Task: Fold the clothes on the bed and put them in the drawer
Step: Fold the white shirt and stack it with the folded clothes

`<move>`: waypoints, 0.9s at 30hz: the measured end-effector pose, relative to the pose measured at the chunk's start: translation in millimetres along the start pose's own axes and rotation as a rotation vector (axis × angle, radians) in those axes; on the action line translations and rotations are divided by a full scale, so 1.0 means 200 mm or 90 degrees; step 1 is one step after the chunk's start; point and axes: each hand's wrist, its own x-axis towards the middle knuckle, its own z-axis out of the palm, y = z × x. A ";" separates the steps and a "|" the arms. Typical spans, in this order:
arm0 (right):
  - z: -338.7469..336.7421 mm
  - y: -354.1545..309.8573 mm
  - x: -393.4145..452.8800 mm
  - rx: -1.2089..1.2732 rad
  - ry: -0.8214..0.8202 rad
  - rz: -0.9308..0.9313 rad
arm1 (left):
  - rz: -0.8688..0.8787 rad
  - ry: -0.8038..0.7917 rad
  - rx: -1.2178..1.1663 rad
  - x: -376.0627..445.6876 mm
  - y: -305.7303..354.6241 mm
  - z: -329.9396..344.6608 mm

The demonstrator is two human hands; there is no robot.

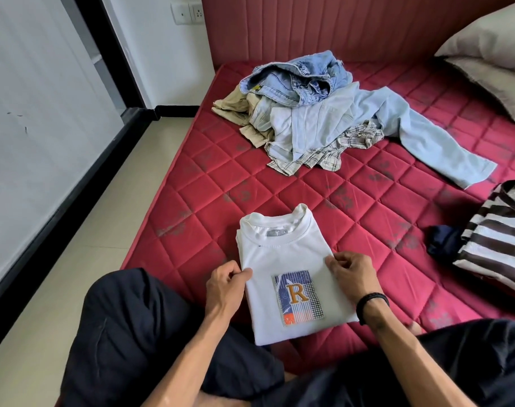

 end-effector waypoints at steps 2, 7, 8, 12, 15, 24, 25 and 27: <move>0.01 -0.02 -0.02 -0.036 0.018 -0.001 | -0.006 -0.001 0.001 0.01 0.00 0.00; 0.02 -0.04 -0.07 -0.084 0.055 -0.020 | -0.019 -0.007 -0.005 0.02 -0.03 0.01; 0.02 -0.04 -0.07 -0.091 0.058 -0.023 | -0.016 -0.001 -0.009 0.02 -0.03 0.01; 0.04 -0.05 -0.10 -0.180 0.065 -0.041 | 0.002 0.041 -0.023 -0.01 -0.01 0.01; 0.02 -0.05 -0.08 -0.163 -0.005 0.035 | -0.046 0.045 -0.042 0.01 -0.03 0.01; -0.14 -0.10 -0.10 0.390 -0.344 0.249 | -0.064 -0.173 -0.204 -0.05 0.13 0.11; -0.16 -0.09 -0.10 0.411 -0.336 0.246 | -0.067 -0.162 -0.230 -0.07 0.18 0.13; -0.23 -0.09 -0.09 0.438 -0.294 0.226 | -0.064 -0.156 -0.276 -0.07 0.29 0.17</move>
